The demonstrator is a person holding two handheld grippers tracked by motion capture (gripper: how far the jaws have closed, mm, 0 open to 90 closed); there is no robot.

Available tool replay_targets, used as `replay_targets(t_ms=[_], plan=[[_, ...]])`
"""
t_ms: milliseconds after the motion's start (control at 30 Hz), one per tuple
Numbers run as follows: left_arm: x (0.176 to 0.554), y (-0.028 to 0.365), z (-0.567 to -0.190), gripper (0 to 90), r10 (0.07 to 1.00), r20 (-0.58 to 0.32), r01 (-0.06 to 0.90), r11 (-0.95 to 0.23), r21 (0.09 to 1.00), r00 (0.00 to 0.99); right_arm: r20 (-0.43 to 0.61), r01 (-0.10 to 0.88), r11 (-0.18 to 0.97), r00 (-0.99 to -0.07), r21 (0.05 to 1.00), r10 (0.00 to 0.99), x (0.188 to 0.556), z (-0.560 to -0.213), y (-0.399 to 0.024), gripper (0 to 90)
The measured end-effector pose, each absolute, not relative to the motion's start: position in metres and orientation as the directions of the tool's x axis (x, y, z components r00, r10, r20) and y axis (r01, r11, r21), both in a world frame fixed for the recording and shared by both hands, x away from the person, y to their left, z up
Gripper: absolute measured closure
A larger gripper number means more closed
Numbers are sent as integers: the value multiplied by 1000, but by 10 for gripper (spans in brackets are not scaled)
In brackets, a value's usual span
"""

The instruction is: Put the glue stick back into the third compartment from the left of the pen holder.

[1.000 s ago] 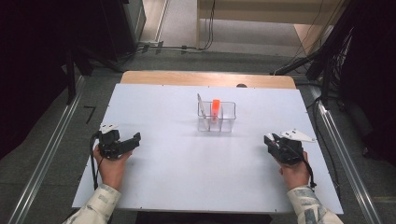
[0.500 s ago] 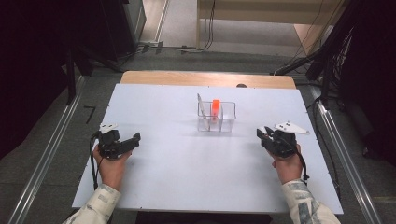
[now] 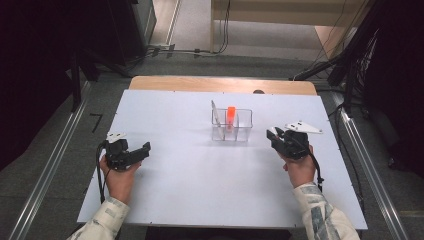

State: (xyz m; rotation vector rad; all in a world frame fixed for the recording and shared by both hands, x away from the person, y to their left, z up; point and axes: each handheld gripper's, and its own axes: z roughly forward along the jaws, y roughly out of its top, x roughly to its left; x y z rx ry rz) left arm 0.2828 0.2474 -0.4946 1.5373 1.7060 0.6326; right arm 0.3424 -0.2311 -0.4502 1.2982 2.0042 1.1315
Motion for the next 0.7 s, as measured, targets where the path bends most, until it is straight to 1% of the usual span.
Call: replay_targets(t_ms=[700], plan=[[283, 248, -495, 177, 980, -200, 613, 163, 773, -8, 24, 460, 208, -450, 863, 893, 364, -433, -200, 629]])
